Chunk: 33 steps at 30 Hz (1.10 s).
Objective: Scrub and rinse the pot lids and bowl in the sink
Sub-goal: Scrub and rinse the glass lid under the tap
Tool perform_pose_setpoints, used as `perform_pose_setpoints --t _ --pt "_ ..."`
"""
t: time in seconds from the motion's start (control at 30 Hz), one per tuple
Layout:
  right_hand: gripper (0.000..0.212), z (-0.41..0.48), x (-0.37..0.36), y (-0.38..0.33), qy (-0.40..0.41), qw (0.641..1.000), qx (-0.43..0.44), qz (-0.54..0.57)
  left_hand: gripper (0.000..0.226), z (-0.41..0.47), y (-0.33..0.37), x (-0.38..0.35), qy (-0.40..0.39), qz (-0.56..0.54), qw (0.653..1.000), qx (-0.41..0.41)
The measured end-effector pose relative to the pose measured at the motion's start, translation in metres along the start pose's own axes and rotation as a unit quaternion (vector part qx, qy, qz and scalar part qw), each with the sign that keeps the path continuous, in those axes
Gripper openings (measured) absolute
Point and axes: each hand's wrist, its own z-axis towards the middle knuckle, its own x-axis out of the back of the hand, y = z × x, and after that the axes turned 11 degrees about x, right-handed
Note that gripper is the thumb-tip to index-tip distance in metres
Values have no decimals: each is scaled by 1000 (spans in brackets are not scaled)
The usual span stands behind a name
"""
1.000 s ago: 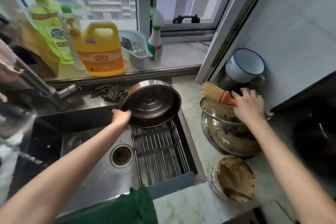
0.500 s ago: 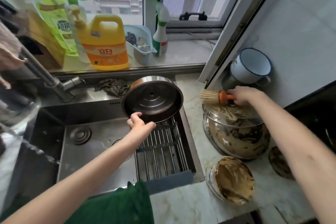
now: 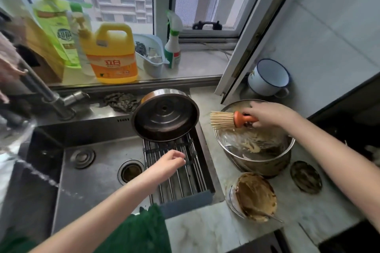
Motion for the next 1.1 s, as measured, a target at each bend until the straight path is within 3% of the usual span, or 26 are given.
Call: perform_pose_setpoints --t 0.2,0.37,0.5,0.6,0.9,1.1 --pt "50 -39 23 -60 71 995 21 63 19 -23 -17 11 -80 -77 993 -31" --pt "33 -43 45 -125 179 972 54 138 62 -47 -40 31 -127 -187 971 -80" --pt "33 -15 57 -175 217 955 65 191 63 -60 -64 65 -98 -344 931 -70" --pt "29 14 68 -220 222 937 91 254 78 -77 -96 99 -97 -407 906 -70" --pt "27 84 70 -332 215 896 107 374 32 -114 -162 150 -59 -452 888 -64" --pt "26 117 68 -379 212 876 95 424 32 -114 -183 178 -20 -483 869 -103"
